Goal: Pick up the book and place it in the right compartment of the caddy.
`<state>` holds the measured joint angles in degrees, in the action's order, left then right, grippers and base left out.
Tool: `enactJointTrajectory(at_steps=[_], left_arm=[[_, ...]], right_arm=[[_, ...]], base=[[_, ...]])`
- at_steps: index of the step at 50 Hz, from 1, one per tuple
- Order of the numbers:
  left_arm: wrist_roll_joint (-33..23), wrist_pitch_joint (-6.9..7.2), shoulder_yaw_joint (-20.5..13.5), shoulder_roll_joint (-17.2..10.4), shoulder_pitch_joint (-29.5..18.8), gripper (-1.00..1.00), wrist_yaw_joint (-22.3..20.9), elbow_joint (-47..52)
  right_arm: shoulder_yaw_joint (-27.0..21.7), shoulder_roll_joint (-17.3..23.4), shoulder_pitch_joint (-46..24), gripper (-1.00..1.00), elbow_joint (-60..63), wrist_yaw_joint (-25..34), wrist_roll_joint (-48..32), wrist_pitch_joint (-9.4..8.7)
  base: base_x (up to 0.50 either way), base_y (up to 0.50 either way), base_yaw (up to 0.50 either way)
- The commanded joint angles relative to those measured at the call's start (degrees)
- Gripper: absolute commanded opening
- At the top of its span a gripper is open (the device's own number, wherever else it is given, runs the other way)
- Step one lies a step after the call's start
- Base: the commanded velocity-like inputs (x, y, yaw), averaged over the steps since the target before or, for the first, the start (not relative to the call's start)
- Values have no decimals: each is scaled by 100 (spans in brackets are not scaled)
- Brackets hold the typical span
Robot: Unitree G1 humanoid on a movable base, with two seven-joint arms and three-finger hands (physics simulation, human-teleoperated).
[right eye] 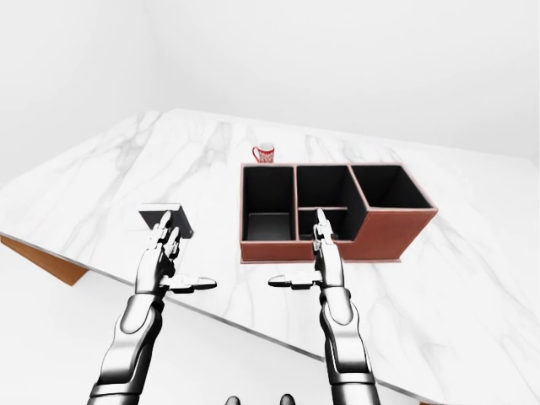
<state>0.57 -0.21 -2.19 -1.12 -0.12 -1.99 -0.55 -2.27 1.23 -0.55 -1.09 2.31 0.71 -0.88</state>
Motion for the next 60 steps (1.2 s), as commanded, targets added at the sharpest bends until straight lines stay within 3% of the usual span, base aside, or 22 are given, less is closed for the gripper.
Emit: enactJointTrajectory(at_steps=[1,11,12,13,26,30,60], left_arm=[[1,1,-1,1,1,100,1,1],[0,1,0,1,1,100,1,1],[2,1,0,1,1,100,0,1],[1,3,0,0,1,100,0,1],[0,-3,0,0,1,100,-1,-1],[0,-5,0,0,0,100,-2,-1],[1,-2,-1,1,1,100,-1,0]], right_arm=[[-2,0,11,100,-14,2,-2,20],[-4,-3,-12,100,-30,-11,-1,0],[0,2,-7,100,152,-18,5,-179],[1,2,-5,100,168,-18,4,-191],[-1,-1,-5,100,172,-15,1,-194],[-3,-4,10,100,-16,-2,-5,13],[13,-2,2,100,-11,29,-18,58]], base=[[18,7,0],[18,7,0],[18,7,0],[18,7,0],[17,6,0],[17,6,0],[7,3,0]])
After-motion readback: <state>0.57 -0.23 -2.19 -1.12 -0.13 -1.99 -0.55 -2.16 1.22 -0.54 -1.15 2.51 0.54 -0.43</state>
